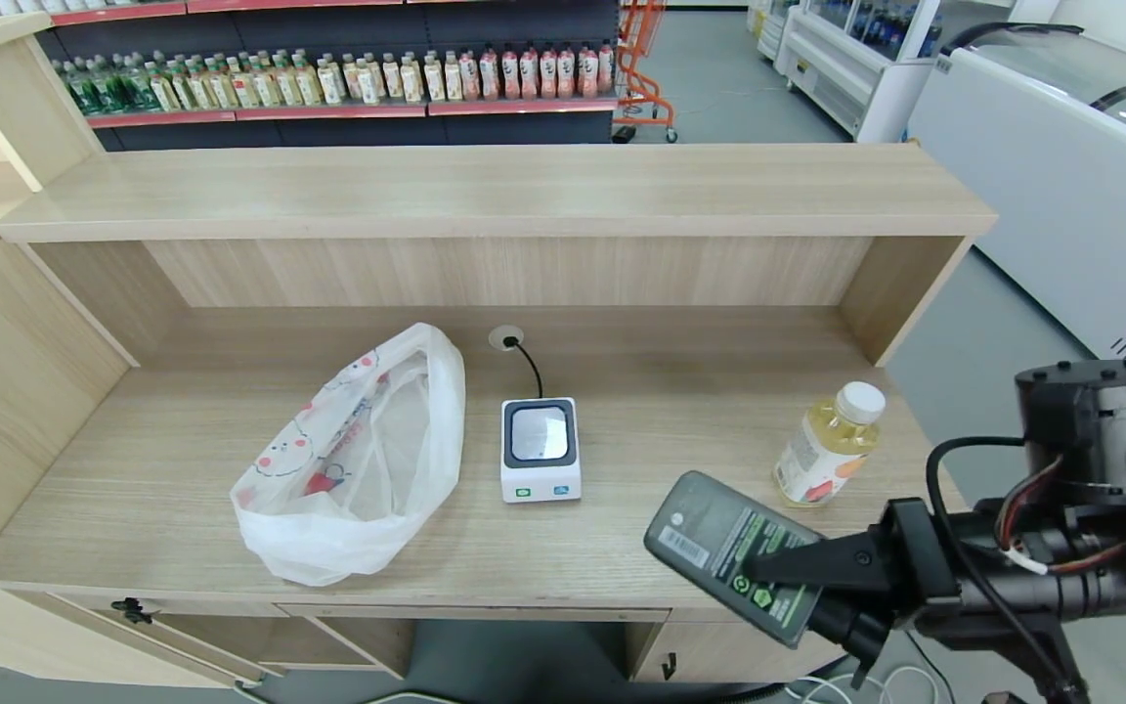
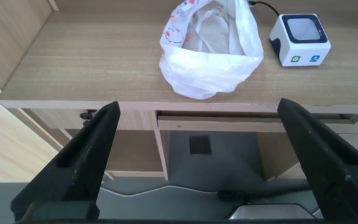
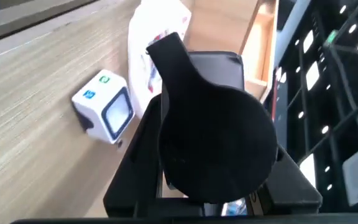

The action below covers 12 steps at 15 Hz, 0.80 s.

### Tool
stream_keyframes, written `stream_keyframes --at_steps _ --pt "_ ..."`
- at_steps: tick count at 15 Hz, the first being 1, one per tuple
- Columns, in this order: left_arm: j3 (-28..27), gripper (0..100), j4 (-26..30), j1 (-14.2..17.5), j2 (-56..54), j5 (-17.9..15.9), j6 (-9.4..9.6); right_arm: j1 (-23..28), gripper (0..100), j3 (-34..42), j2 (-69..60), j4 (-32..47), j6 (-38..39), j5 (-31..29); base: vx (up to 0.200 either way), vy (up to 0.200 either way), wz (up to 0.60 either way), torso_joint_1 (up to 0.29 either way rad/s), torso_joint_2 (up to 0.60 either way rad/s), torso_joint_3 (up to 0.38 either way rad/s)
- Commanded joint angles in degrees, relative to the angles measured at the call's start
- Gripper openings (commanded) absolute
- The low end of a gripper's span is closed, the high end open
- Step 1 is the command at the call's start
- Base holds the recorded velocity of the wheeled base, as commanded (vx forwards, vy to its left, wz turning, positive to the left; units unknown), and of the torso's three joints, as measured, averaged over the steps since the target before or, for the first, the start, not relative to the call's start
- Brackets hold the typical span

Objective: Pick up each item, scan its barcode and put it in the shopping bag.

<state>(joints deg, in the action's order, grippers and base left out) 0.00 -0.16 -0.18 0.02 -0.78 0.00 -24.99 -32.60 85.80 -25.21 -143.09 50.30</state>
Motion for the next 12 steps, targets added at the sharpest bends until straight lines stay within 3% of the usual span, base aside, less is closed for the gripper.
stream_keyframes --at_steps 1,3,7,12 --pt "0.0 100 -0.02 0.01 -0.02 -0.01 -0.09 -5.42 0 0.34 4.2 -2.74 -3.42 0.06 0.0 0.0 0.0 0.0 0.0 0.0" --pt "0.0 100 -0.02 0.01 -0.02 -0.01 -0.09 -9.99 0 2.71 5.78 -10.65 -4.74 0.15 0.0 0.0 0.0 0.0 0.0 0.0" --pt "0.0 100 -0.02 0.01 -0.02 -0.01 0.0 -14.47 0 4.3 12.2 -21.2 -5.0 1.56 0.0 0.0 0.0 0.0 0.0 0.0" --pt "0.0 100 -0.02 0.01 -0.02 -0.01 0.0 -15.88 0 3.07 17.56 -24.54 -5.18 5.42 0.0 0.0 0.0 0.0 0.0 0.0"
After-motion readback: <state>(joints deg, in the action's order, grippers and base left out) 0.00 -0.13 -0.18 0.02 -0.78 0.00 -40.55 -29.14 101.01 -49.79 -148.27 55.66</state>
